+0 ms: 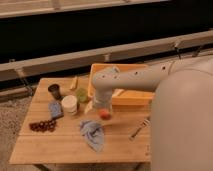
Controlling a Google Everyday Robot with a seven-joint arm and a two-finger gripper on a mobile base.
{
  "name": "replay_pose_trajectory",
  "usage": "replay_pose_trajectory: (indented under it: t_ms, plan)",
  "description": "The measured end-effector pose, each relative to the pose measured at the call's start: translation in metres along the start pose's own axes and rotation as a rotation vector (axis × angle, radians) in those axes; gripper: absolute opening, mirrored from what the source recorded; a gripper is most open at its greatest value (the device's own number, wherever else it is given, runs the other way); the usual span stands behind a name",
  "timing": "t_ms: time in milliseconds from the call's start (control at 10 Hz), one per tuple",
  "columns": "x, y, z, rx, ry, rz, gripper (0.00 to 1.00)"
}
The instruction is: Place apple in plastic cup
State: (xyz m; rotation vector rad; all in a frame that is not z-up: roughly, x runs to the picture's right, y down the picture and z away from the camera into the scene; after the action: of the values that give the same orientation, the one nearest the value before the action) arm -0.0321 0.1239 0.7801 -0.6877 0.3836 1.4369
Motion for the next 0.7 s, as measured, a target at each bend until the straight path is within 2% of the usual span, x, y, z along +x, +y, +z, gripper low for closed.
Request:
replay_pose_trajectory:
  t_ms: [100,400,700]
  plan:
    - [-0.004,-0.006,0.005,0.016,-0.011,0.006,0.8]
    - [-0.018,-0.016,0.013,0.104,-0.069,0.017,0.8]
    - [-0.03,-0.025,0.027,0.152,-0.11,0.031,0.8]
